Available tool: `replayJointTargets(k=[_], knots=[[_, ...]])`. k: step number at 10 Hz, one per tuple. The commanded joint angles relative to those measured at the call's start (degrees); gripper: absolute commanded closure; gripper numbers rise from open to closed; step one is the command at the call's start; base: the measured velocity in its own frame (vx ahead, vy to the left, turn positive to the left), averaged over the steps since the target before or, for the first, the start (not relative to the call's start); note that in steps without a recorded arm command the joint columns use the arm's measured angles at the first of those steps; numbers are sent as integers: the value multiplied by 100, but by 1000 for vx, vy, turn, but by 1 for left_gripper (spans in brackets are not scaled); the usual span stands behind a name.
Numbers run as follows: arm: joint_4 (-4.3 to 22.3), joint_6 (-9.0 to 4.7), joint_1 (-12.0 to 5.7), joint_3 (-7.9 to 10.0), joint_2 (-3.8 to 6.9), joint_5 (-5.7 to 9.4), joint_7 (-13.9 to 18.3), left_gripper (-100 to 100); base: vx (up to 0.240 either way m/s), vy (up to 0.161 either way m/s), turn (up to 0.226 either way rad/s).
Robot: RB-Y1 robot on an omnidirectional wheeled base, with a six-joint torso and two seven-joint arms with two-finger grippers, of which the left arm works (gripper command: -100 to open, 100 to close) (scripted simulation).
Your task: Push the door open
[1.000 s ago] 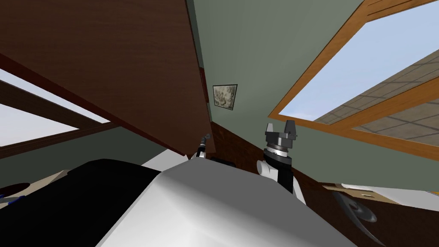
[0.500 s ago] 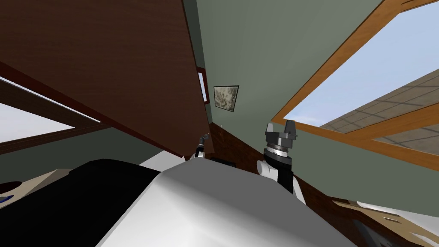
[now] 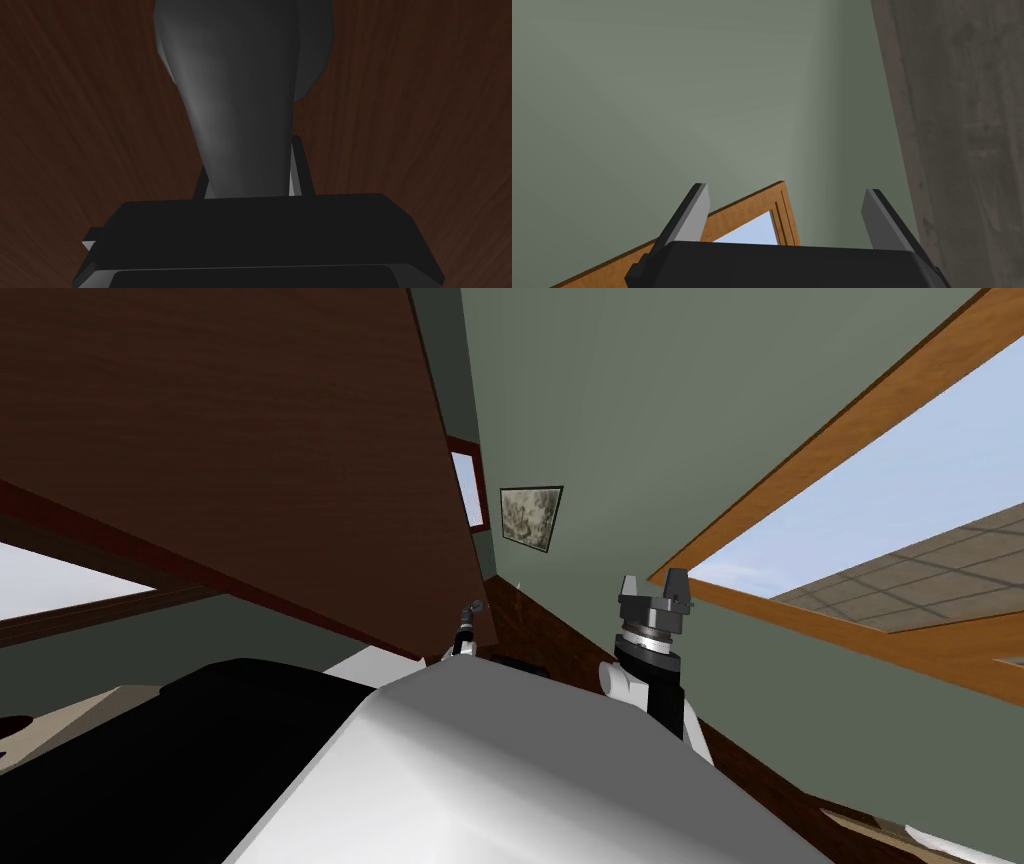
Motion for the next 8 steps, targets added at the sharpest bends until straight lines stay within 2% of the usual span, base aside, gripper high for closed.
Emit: replayJointTargets(k=[1, 4, 5, 6, 8], knots=[[19, -31, -41, 89, -29, 40, -35, 100, 177, -45, 65], [35, -37, -49, 223, -118, 104, -74, 100, 164, -55, 64], [35, -32, 11, 238, -62, 106, -63, 100, 61, -7, 44], [31, -43, 20, 346, -20, 167, -92, 100, 122, 0, 46], [30, -47, 22, 421, -7, 213, -118, 100, 186, -9, 41]])
